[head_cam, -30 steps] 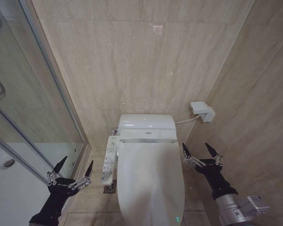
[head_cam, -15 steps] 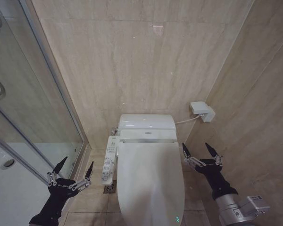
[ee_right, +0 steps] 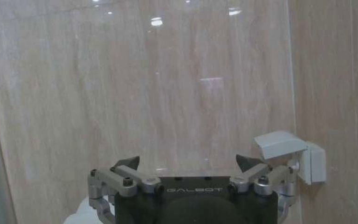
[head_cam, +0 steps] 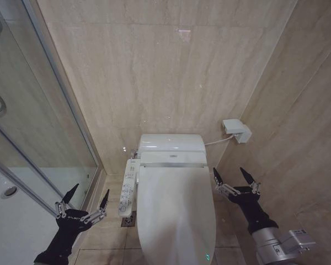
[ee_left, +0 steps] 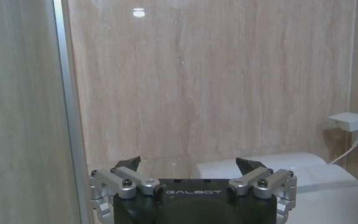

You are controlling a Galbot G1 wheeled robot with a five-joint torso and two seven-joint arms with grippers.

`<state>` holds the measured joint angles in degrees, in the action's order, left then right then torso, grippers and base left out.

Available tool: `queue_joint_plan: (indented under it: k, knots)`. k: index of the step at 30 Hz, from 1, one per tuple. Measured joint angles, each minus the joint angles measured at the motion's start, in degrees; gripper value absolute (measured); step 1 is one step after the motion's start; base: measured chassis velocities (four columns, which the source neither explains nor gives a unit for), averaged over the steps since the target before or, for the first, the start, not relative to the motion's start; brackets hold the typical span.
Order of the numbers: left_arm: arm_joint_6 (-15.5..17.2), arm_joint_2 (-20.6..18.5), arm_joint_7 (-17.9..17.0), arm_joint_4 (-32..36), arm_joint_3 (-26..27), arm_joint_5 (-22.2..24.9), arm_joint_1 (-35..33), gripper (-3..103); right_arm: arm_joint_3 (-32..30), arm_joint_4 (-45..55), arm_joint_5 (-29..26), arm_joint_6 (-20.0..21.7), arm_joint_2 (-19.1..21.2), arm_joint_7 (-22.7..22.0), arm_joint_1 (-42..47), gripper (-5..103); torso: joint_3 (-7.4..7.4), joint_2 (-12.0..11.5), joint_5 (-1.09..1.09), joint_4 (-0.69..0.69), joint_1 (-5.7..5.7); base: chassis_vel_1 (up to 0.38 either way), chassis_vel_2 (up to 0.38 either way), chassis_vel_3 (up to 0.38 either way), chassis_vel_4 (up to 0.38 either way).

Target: Open the toilet lid, clean the toilet bowl with a toilet brush, close the toilet lid, and flush.

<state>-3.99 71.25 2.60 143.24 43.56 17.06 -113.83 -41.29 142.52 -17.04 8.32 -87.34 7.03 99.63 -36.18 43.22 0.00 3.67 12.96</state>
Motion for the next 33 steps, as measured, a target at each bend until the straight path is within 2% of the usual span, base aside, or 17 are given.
queue_joint_plan:
  k: [9,33]
  knots:
    - [0.0,0.0,0.0,0.0,0.0,0.0,0.0,100,0.0,0.0,0.0,0.0,0.0,0.0,0.0,100,0.00,0.0,0.00,-0.01,0.02,0.047,-0.051,-0.044,0.056]
    - [0.1,0.0,0.0,0.0,0.0,0.1,0.0,100,0.0,0.0,0.0,0.0,0.0,0.0,0.0,100,0.00,0.0,0.00,0.00,0.01,0.145,-0.146,-0.150,0.143]
